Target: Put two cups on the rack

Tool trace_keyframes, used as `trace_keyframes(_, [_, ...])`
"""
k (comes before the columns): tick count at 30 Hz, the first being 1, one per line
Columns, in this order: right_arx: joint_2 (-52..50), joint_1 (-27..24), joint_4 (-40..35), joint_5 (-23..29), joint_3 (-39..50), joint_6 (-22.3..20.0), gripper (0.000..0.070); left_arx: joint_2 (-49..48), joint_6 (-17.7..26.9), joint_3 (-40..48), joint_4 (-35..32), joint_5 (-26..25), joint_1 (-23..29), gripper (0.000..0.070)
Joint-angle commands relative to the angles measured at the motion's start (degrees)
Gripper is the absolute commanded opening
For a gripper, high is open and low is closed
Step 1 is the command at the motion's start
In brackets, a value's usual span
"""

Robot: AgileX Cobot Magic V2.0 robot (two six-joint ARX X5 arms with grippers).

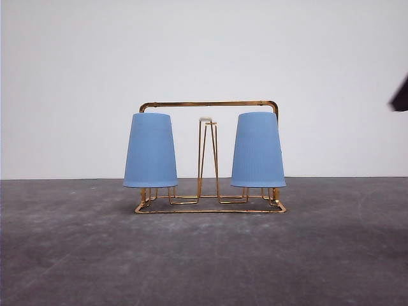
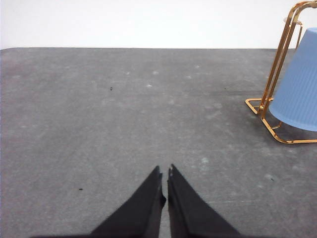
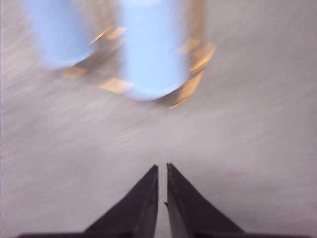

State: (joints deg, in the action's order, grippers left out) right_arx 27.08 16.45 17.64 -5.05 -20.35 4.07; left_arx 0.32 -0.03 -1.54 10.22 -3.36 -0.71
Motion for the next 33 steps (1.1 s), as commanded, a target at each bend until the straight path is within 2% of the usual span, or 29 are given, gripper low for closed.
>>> trace_keyframes(1, [-3.46, -2.76, 0.34, 1.51, 3.04, -2.17, 0.0028, -0.04, 0.28, 0.81, 0.11, -0.09, -0.04, 0.0])
trace_keyframes(6, [-15.88, -11.05, 0.26, 4.2, 11.46, -2.11, 0.0028, -0.04, 0.28, 0.81, 0.11, -0.07, -0.04, 0.0])
trace_keyframes(10, [-22.83, -14.71, -1.34, 4.2, 16.58, -1.75, 0.0028, -0.04, 0.28, 0.81, 0.09, -0.07, -0.04, 0.0])
trace_keyframes(15, [-26.78, -15.58, -8.26, 4.15, 19.69, -2.02, 0.0028, -0.03, 0.28, 0.79, 0.05, -0.07, -0.04, 0.0])
trace_keyframes(33, [-26.87, -15.6, -8.65, 4.69, 19.66, -2.33, 0.0028, -0.04, 0.28, 0.79, 0.09, -0.07, -0.04, 0.0])
